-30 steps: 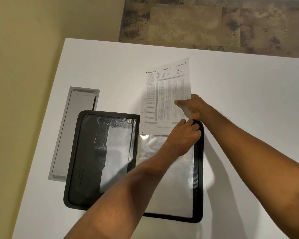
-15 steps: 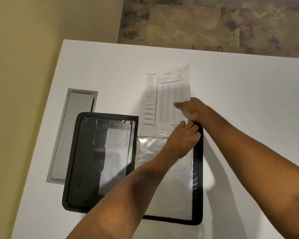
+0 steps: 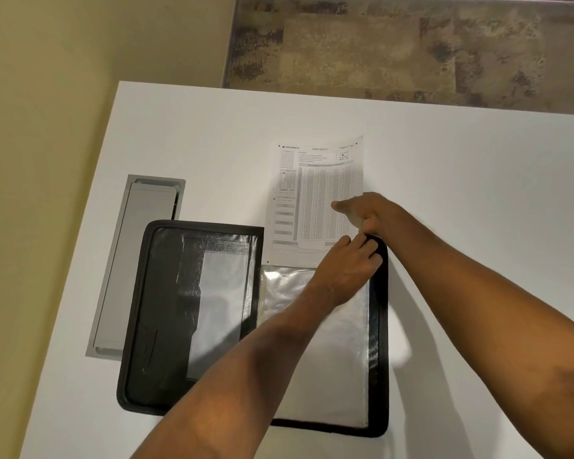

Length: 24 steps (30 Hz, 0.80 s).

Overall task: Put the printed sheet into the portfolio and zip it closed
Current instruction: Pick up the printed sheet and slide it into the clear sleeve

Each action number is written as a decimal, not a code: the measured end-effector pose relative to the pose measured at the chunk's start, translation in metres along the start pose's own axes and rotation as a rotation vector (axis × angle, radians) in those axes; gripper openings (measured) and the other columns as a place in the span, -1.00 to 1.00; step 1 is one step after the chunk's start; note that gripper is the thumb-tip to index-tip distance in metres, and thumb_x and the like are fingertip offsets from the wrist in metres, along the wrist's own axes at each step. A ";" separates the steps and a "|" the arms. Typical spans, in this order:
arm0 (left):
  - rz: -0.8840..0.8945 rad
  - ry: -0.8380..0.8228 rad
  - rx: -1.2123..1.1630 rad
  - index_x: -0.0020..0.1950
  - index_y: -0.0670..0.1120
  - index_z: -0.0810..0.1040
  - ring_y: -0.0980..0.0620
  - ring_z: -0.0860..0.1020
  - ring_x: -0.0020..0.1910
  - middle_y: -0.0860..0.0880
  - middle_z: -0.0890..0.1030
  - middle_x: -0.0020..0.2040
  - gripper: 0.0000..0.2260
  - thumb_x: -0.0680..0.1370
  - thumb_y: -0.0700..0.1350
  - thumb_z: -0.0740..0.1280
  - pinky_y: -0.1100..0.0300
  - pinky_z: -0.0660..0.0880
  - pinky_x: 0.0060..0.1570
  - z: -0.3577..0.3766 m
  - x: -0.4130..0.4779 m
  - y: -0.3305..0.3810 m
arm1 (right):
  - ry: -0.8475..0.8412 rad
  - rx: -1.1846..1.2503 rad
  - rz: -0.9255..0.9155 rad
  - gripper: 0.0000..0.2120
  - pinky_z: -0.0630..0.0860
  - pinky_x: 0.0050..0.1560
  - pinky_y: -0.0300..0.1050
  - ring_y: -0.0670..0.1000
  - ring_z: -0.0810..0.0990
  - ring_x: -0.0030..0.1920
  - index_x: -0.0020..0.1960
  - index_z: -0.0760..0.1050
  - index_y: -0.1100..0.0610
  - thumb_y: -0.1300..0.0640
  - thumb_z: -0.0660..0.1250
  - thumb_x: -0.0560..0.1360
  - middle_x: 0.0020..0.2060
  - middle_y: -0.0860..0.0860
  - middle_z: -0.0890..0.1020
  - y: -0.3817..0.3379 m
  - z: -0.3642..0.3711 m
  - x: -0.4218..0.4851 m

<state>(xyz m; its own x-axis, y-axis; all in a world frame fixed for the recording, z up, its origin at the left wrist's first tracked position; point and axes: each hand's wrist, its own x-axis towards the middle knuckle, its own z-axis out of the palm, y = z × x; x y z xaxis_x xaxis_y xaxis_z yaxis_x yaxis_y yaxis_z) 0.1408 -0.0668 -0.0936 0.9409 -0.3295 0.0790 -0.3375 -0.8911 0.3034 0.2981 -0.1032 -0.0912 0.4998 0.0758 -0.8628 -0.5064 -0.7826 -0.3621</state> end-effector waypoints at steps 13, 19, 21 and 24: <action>0.008 -0.053 -0.072 0.01 -0.14 0.71 -0.11 0.60 -0.12 -0.12 0.66 -0.02 -0.72 0.34 -0.29 0.63 0.12 0.40 -0.29 -0.020 0.001 -0.013 | -0.223 0.209 -0.287 -0.62 0.58 0.30 0.13 0.21 0.65 0.24 0.30 0.59 0.13 0.14 0.50 0.50 0.21 0.09 0.69 0.022 -0.015 -0.002; -0.024 -0.091 -0.124 -0.06 -0.11 0.70 -0.10 0.62 -0.11 -0.09 0.67 -0.05 -0.85 0.41 -0.24 0.58 0.21 0.23 -0.26 -0.023 0.008 -0.019 | -0.290 0.161 -0.276 -0.61 0.63 0.21 0.02 0.08 0.67 0.19 0.37 0.54 0.14 0.35 0.41 0.56 0.22 0.03 0.68 0.024 -0.031 -0.010; -0.056 -0.102 -0.183 -0.04 -0.11 0.70 -0.10 0.62 -0.04 -0.09 0.66 -0.02 -0.91 0.47 -0.24 0.52 0.20 0.27 -0.23 -0.022 0.010 -0.021 | -0.274 0.194 -0.264 -0.60 0.67 0.08 -0.05 0.05 0.69 0.15 0.35 0.56 0.14 0.36 0.43 0.54 0.18 0.01 0.70 0.025 -0.032 -0.011; -0.089 -0.161 -0.256 -0.01 -0.12 0.68 -0.10 0.58 0.01 -0.09 0.64 0.02 -0.93 0.54 -0.25 0.44 0.18 0.35 -0.16 -0.018 0.010 -0.025 | -0.257 0.219 -0.255 -0.62 0.67 -0.04 -0.14 0.02 0.70 0.10 0.32 0.57 0.14 0.37 0.44 0.54 0.14 0.01 0.71 0.027 -0.031 -0.012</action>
<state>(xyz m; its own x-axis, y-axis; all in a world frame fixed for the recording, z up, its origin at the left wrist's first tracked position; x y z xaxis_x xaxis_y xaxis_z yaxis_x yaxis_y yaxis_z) 0.1588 -0.0422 -0.0830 0.9427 -0.3169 -0.1042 -0.2160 -0.8180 0.5332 0.3000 -0.1447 -0.0794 0.4511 0.4231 -0.7858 -0.5407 -0.5709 -0.6178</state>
